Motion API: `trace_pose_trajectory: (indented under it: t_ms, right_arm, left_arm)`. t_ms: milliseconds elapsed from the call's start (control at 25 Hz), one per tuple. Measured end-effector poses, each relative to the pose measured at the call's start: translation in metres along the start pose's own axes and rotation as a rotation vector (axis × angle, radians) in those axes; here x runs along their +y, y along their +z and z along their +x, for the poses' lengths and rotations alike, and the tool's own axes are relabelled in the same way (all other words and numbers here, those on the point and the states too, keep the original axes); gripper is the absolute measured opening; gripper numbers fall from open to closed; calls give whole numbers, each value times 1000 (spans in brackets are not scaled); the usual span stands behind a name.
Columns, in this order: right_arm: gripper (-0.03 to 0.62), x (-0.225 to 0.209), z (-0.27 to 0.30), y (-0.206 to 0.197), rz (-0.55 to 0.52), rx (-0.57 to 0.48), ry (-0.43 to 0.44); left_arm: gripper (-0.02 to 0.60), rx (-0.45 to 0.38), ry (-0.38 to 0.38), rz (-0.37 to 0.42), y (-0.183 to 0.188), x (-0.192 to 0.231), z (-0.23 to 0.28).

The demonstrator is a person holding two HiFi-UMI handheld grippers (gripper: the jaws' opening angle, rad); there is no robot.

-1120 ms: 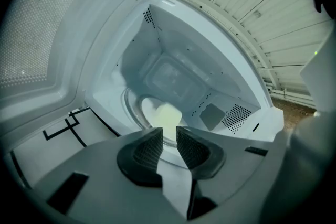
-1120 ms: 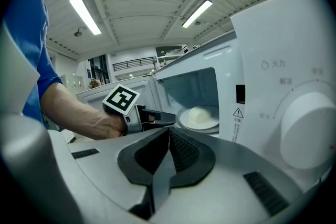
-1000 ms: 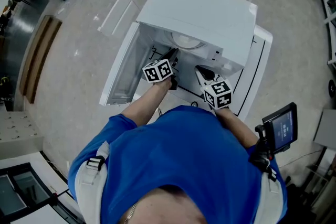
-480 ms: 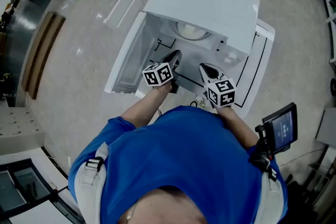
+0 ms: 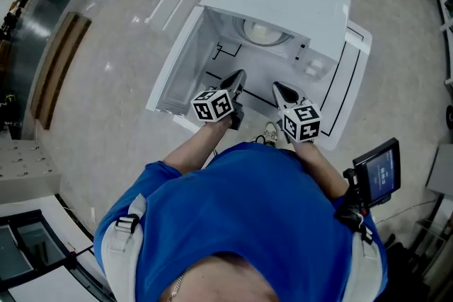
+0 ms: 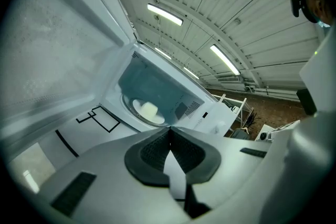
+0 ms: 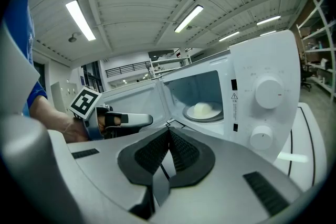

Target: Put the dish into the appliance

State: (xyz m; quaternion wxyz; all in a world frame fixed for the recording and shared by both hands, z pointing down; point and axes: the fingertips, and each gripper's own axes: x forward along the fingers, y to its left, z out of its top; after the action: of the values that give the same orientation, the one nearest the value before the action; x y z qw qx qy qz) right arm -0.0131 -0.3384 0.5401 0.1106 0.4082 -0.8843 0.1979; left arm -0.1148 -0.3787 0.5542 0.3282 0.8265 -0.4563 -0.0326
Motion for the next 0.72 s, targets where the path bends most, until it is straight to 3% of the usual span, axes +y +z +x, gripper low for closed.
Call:
trace_pose_trajectory:
  t_ms: [720]
  right_arm:
    - [2,-2,-26,-21,37,-24,-44]
  left_arm:
    - [8,-15,-43,29,-19,-28,-31]
